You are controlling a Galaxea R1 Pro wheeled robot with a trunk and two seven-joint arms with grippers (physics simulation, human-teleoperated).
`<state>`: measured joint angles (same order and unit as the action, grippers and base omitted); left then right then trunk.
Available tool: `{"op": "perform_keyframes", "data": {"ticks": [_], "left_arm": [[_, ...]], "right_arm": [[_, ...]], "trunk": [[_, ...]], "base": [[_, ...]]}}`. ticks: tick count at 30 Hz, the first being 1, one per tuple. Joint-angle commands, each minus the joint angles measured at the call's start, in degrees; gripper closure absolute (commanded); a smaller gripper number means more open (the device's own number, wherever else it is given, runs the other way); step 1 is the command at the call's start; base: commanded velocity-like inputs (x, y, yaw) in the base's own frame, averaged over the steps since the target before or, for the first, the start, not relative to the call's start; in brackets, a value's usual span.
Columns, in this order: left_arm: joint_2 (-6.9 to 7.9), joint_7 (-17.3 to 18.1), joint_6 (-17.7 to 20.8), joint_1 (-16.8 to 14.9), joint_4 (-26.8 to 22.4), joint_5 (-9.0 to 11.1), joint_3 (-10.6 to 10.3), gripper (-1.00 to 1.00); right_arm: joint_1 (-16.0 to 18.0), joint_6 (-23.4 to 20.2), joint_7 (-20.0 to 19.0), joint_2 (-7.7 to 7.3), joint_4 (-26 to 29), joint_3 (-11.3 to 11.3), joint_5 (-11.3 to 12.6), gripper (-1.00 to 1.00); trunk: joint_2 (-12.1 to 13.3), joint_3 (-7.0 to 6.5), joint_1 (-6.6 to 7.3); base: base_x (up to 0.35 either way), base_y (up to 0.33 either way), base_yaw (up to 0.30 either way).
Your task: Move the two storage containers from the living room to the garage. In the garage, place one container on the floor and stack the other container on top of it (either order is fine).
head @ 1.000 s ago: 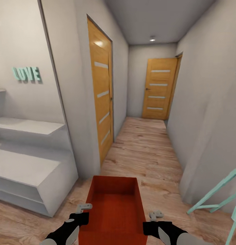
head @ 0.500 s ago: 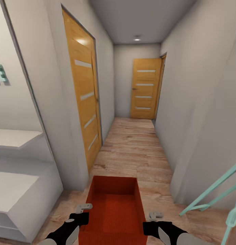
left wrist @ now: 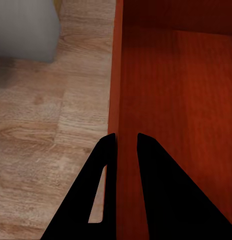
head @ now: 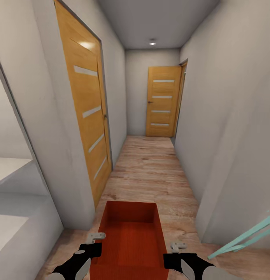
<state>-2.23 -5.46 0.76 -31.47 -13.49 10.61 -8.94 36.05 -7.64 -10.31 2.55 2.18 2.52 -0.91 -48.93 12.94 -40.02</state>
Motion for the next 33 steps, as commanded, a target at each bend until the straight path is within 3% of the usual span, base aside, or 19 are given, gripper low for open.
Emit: {"op": "perform_keyframes", "data": {"ticks": [1,13,33], "left_arm": [[0.05,1.4,0.1,0.0,0.1,1.3,-1.6,1.0],[0.05,1.4,0.1,0.0,0.1,1.3,-1.6,1.0],[0.05,1.4,0.1,0.0,0.1,1.3,-1.6,1.0]], "right_arm": [[0.0,1.6,-0.2,-1.67,3.5,1.2,-0.2,1.0],[0.1,1.6,-0.3,-1.67,3.5,1.2,-0.2,1.0],[0.0,1.6,-0.2,-1.67,3.5,1.2,-0.2,1.0]], "trunk": [[-0.1,0.08,-0.04],[-0.1,0.08,-0.04],[-0.1,0.08,-0.04]], "base": [[0.331,0.0,-0.175],[0.331,0.0,-0.223],[0.332,0.059,-0.019]]}}
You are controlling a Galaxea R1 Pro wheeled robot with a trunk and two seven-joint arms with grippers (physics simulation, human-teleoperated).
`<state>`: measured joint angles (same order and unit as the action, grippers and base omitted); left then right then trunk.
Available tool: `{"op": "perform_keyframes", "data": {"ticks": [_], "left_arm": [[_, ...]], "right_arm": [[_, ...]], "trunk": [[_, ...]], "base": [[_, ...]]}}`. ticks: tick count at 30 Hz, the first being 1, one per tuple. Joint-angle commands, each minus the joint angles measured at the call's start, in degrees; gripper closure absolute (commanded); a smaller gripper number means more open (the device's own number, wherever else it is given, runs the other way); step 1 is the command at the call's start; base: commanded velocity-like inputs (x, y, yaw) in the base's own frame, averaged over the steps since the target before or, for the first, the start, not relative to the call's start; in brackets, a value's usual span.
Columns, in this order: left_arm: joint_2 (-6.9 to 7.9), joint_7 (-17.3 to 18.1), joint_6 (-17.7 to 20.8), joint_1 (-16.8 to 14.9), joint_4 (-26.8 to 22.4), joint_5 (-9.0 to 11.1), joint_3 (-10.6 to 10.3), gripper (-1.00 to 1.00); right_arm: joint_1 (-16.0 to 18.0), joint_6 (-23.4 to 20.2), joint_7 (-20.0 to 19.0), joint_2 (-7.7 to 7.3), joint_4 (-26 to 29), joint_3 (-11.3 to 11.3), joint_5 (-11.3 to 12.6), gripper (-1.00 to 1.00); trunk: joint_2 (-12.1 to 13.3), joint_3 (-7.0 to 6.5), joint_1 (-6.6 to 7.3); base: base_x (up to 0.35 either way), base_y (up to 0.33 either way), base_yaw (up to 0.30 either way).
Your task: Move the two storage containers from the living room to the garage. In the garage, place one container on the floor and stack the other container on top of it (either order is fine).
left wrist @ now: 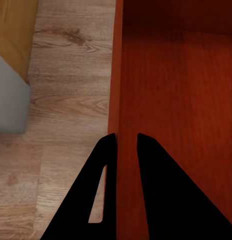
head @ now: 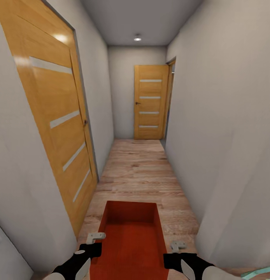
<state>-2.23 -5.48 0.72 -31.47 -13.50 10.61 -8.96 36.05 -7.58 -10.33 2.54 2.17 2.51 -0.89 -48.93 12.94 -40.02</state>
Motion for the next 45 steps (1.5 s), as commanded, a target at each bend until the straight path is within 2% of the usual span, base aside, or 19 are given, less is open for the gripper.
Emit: {"op": "perform_keyframes", "data": {"ticks": [1,45], "left_arm": [[0.07,1.4,0.1,0.0,0.1,1.3,-1.6,1.0],[0.05,1.4,0.2,0.0,0.1,1.3,-1.6,1.0]], "right_arm": [[0.1,1.5,-0.2,-1.66,3.5,1.2,-0.3,1.0],[0.1,1.4,-0.2,-1.66,3.5,1.2,-0.3,1.0]], "trunk": [[-0.1,0.08,-0.04],[-0.1,0.08,-0.04]], "base": [[0.339,0.011,0.0],[0.34,0.001,-0.033]]}}
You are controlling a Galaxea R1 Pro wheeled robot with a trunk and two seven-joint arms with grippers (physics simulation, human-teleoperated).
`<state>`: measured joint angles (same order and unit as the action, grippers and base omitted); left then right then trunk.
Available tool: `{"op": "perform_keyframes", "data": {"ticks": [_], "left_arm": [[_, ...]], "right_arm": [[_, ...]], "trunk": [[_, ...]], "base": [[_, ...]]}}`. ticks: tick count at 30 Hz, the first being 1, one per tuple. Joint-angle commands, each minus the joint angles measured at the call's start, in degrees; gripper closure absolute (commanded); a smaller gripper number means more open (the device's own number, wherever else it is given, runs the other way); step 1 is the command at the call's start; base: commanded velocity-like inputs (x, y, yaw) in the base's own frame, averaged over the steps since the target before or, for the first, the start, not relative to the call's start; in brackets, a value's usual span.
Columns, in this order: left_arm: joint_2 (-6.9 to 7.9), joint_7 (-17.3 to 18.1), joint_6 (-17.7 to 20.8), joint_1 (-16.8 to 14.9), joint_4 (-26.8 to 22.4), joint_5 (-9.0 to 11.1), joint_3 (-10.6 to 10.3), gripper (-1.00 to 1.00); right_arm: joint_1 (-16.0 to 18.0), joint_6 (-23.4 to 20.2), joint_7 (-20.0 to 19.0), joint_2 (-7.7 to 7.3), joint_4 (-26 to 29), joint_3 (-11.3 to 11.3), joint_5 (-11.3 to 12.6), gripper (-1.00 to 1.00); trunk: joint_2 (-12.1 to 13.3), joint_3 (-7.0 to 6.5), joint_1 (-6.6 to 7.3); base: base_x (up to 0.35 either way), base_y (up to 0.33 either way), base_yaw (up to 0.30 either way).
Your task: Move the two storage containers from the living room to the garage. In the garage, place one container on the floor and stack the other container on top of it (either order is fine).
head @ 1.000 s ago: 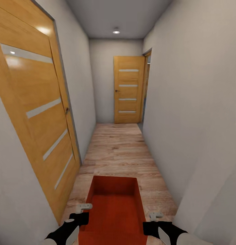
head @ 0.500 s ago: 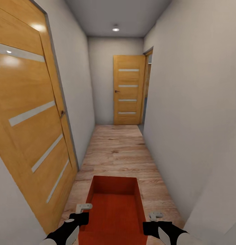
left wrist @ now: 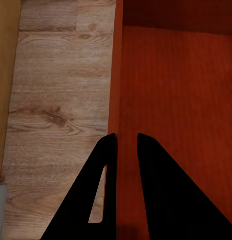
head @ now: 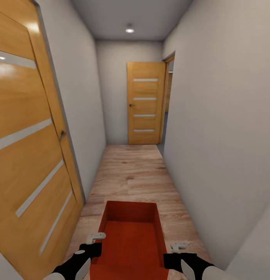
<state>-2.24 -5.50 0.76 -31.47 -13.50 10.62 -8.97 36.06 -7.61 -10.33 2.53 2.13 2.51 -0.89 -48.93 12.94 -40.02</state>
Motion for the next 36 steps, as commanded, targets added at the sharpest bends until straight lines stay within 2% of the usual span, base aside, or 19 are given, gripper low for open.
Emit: {"op": "perform_keyframes", "data": {"ticks": [1,36], "left_arm": [[0.05,1.5,0.1,0.0,0.1,1.3,-1.6,1.0],[0.07,1.5,0.1,0.0,0.1,1.3,-1.6,1.0]], "right_arm": [[0.0,1.5,-0.2,-1.65,3.6,1.2,-0.3,1.0],[0.0,1.5,-0.4,-1.65,3.6,1.0,-0.3,1.0]], "trunk": [[-0.1,0.08,-0.04],[-0.1,0.08,-0.04]], "base": [[0.34,0.0,-0.012],[0.34,0.0,-0.001]]}}
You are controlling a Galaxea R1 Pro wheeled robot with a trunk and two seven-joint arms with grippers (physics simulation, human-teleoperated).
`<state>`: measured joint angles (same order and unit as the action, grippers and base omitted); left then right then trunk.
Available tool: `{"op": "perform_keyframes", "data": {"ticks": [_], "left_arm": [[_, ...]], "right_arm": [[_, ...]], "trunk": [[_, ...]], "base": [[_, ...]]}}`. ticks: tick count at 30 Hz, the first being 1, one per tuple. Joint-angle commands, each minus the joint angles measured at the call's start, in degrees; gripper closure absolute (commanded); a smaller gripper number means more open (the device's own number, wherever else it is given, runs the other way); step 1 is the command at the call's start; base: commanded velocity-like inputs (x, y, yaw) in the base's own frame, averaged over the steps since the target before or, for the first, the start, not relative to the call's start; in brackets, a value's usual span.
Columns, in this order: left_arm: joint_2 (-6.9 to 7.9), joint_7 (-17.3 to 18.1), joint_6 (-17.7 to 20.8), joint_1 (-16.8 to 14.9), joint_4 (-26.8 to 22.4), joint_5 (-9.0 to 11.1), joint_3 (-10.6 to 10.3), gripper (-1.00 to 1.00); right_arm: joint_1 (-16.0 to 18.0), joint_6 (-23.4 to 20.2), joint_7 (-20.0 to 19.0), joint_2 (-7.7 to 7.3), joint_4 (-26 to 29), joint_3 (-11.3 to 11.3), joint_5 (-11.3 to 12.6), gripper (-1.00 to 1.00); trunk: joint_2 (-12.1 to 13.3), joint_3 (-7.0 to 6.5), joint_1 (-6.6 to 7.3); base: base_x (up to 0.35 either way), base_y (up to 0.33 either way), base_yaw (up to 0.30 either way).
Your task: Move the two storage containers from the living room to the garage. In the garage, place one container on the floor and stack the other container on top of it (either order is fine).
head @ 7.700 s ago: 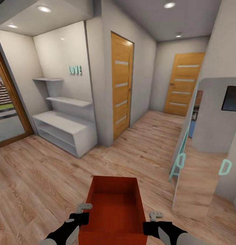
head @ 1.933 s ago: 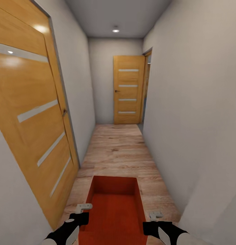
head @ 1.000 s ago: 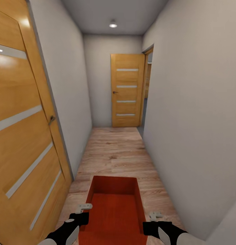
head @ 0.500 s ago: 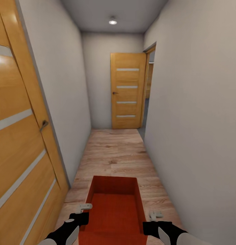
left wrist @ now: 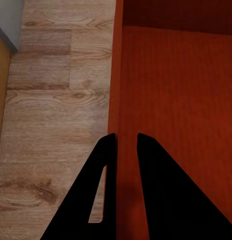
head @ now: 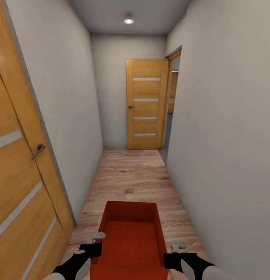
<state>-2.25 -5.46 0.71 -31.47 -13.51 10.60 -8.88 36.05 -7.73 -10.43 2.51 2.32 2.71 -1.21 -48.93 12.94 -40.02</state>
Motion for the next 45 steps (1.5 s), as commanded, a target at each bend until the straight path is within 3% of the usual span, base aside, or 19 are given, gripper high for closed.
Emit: {"op": "perform_keyframes", "data": {"ticks": [1,29,45], "left_arm": [[0.06,1.4,0.1,0.0,0.1,1.4,-1.7,1.0],[0.05,1.4,0.2,0.0,0.1,1.4,-1.7,1.0],[0.06,1.4,0.2,0.0,0.1,1.4,-1.7,1.0]], "right_arm": [[0.0,1.7,-0.3,-1.65,3.4,0.8,0.0,1.0],[0.1,1.7,-0.2,-1.63,3.4,1.0,0.0,1.0],[0.0,1.7,-0.2,-1.65,3.4,1.0,0.0,1.0]], "trunk": [[-0.1,0.08,-0.04],[-0.1,0.08,-0.04],[-0.1,0.08,-0.04]], "base": [[0.34,0.0,0.0],[0.34,0.001,0.0],[0.34,0.089,0.0]]}}
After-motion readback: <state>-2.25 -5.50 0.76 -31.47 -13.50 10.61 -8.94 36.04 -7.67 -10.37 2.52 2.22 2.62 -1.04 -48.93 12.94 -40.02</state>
